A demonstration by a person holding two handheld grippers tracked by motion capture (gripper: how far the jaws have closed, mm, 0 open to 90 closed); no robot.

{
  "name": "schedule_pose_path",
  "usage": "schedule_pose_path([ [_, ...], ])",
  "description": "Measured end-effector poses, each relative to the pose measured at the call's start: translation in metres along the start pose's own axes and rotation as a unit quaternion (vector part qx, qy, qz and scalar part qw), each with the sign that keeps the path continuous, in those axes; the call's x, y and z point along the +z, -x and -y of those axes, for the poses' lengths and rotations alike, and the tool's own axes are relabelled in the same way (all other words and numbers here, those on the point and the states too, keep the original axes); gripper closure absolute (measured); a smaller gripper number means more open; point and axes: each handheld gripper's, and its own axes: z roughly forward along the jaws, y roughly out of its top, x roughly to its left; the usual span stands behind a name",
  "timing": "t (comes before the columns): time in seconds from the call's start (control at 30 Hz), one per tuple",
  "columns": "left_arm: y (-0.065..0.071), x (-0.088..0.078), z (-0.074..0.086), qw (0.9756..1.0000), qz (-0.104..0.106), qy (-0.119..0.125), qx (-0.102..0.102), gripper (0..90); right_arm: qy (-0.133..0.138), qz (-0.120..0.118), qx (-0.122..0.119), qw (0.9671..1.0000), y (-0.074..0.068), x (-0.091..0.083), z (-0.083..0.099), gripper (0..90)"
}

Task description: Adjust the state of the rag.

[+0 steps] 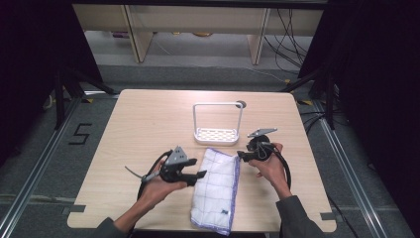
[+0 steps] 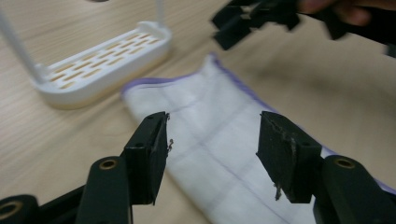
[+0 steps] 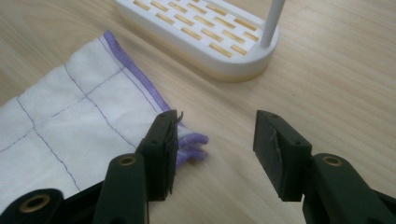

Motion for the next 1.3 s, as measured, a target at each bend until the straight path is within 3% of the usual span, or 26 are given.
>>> schedule_pose_path([
  [0.07,-0.015,0.014,-0.001,0.9997,-0.021,-0.01,-0.008,42.0,0.002,0.0,-0.018,0.9998,-0.001,0.003,-0.002,53.0],
  [0.13,-0.025,0.023,-0.002,0.9994,-0.022,-0.019,-0.018,41.9,-0.015,-0.012,-0.017,0.9997,-0.004,0.009,-0.002,62.4],
  [0.17,-0.028,0.029,-0.002,0.9992,-0.025,-0.021,-0.021,41.9,-0.015,-0.012,-0.017,0.9997,-0.004,0.009,-0.002,62.4],
  [0.2,-0.032,0.035,-0.003,0.9988,-0.032,-0.025,-0.027,41.7,-0.016,-0.022,-0.021,0.9994,-0.005,0.017,-0.001,71.9],
  [0.23,-0.032,0.035,-0.003,0.9988,-0.032,-0.025,-0.027,41.7,-0.016,-0.022,-0.021,0.9994,-0.005,0.017,-0.001,71.9],
  [0.27,-0.033,0.039,-0.003,0.9986,-0.033,-0.023,-0.034,41.6,-0.023,-0.032,-0.031,0.9987,-0.003,0.019,-0.001,84.2],
  [0.5,-0.038,0.049,-0.002,0.9981,-0.032,-0.041,-0.033,41.3,-0.028,-0.033,-0.046,0.998,-0.01,0.006,-0.002,88.5],
  [0.63,-0.039,0.054,-0.004,0.9979,-0.031,-0.043,-0.036,41.7,-0.035,-0.015,-0.076,0.9964,-0.015,-0.004,-0.004,88.5],
  [0.67,-0.039,0.056,-0.005,0.998,-0.03,-0.045,-0.034,41.6,-0.045,0.0,-0.1,0.9939,-0.012,0.002,-0.001,88.4],
  [0.7,-0.039,0.057,-0.005,0.9977,-0.032,-0.047,-0.037,41.6,-0.045,0.0,-0.1,0.9939,-0.012,0.002,-0.001,88.4],
  [0.73,-0.038,0.059,-0.006,0.9976,-0.033,-0.048,-0.037,41.6,-0.068,0.004,-0.099,0.9927,-0.01,0.012,0.004,88.3],
  [0.87,-0.038,0.065,-0.007,0.9975,-0.031,-0.052,-0.036,42.2,-0.072,-0.006,-0.098,0.9925,-0.008,0.018,0.005,84.4],
  [0.93,-0.039,0.068,-0.008,0.9974,-0.028,-0.052,-0.041,43.0,-0.061,0.01,-0.074,0.9954,-0.008,0.011,0.004,67.5],
  [1.03,-0.039,0.071,-0.009,0.9974,-0.027,-0.051,-0.043,43.5,-0.038,0.02,-0.065,0.997,-0.005,0.009,0.004,60.0],
  [1.07,-0.04,0.072,-0.01,0.9974,-0.024,-0.052,-0.043,43.9,-0.036,0.016,-0.044,0.9982,-0.003,0.005,0.003,54.0],
  [1.2,-0.04,0.078,-0.011,0.9974,-0.024,-0.054,-0.042,44.2,-0.02,0.008,-0.025,0.9995,-0.002,0.004,0.003,51.2],
  [1.27,-0.04,0.081,-0.011,0.9974,-0.028,-0.056,-0.036,45.0,-0.024,0.008,-0.01,0.9996,-0.003,0.004,0.004,50.1],
  [1.3,-0.039,0.083,-0.011,0.9973,-0.03,-0.054,-0.039,45.2,-0.032,0.007,-0.015,0.9994,-0.003,0.005,0.004,49.5],
])
